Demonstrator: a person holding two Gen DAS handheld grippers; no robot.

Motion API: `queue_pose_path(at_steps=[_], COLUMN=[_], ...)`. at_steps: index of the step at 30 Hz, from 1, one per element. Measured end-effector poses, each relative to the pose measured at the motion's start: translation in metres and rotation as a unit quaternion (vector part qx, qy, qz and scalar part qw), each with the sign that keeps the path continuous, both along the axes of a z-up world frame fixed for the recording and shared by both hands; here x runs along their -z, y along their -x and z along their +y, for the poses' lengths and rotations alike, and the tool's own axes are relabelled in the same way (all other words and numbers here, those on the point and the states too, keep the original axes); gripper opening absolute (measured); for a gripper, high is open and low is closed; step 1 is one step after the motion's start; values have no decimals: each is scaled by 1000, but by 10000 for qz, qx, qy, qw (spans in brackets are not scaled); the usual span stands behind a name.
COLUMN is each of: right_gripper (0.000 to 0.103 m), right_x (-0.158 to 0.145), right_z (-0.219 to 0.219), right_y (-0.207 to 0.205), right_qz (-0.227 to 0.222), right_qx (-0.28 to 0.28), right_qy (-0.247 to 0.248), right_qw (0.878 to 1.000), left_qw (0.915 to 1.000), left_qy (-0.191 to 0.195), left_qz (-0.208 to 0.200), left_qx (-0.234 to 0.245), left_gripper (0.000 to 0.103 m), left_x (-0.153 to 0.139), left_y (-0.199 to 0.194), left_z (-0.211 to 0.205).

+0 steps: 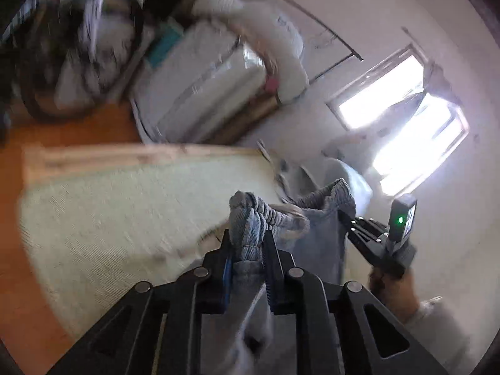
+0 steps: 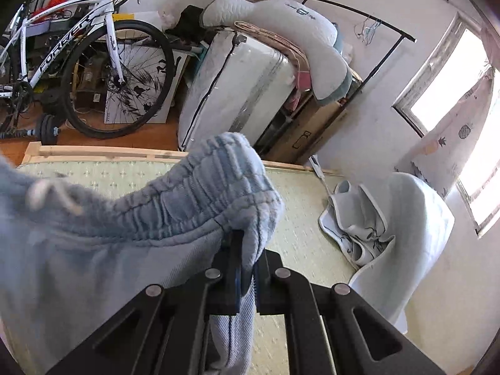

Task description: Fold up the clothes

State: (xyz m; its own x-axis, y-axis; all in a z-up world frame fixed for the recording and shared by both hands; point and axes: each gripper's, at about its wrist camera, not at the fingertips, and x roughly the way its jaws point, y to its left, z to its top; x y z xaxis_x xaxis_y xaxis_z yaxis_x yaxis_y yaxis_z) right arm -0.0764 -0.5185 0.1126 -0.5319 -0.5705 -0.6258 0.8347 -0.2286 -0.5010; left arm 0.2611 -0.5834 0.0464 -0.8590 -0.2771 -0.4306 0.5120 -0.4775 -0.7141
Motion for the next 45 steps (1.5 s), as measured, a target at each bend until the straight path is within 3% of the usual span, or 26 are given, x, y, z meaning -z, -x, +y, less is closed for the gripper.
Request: queue_pose_path(at_steps=[1,3,4,6,7,8,10,12,13,14,15,19,22,24,26,29,34,38,42,45], right_gripper=[4,4,4,4,4,4,4,4,4,4,4,4,4,4,4,4,4,5,7,9], right_x=[4,18,25,37,38,39,37,33,30,27,24,13,-6,-15,-17,3,62,105,131,140], right_z=[-5,-18,-24,-33,-35,-37,-40,-42,-42,-42,-42,-33,-19,-7,4,13,9,12,30,50], right_y=[0,1,2,-1,-7,-13,-30,-41,-43,-46,-48,-61,-80,-98,-117,-155,-218,-264,-281,-295], right_qz=[24,110,131,54,24,5,73,127,108,82,58,-42,-208,-364,-504,-624,-804,-891,-1310,-1380], right_qx=[49,235,314,343,281,206,-55,-208,-257,-295,-329,-437,-570,-736,-886,-1094,-951,-1011,-990,-1221], right_qy=[-19,-133,-212,-307,-312,-316,-315,-327,-300,-270,-241,-131,85,207,257,172,4,-227,-446,-664], right_qw=[10000,9996,9992,9989,9991,9993,9995,9992,9992,9992,9991,9989,9981,9964,9945,9919,9922,9906,9854,9806], left_qw=[9997,9948,9892,9713,9645,9679,9806,9870,9844,9768,9685,9481,9268,9128,9061,9079,9198,9389,9472,9549], left_qy=[103,-263,-517,-1021,-1329,-1566,-1455,-1464,-1536,-1658,-1739,-1943,-2493,-2791,-2792,-2655,-2634,-2606,-2560,-2469], left_qz=[-187,-954,-1350,-2133,-2267,-1956,-1313,-384,114,541,821,1035,1557,2047,2424,2702,2521,1757,1166,620], left_qx=[-140,-240,-247,-259,-262,-210,87,540,851,1243,1581,2296,2336,2167,2054,1798,1452,1405,1537,1528], left_gripper=[22,25,29,25,23,23,27,47,74,86,86,86,86,86,86,87,87,88,88,88], left_x=[0,36,58,102,119,124,114,101,97,94,92,99,112,118,118,121,140,149,151,154], left_y=[1,20,30,50,52,43,35,34,38,48,59,112,131,118,91,42,-11,-21,-21,-19], left_z=[0,-24,-38,-66,-75,-72,-59,-43,-34,-22,-11,14,0,-17,-28,-35,-33,-32,-27,-22])
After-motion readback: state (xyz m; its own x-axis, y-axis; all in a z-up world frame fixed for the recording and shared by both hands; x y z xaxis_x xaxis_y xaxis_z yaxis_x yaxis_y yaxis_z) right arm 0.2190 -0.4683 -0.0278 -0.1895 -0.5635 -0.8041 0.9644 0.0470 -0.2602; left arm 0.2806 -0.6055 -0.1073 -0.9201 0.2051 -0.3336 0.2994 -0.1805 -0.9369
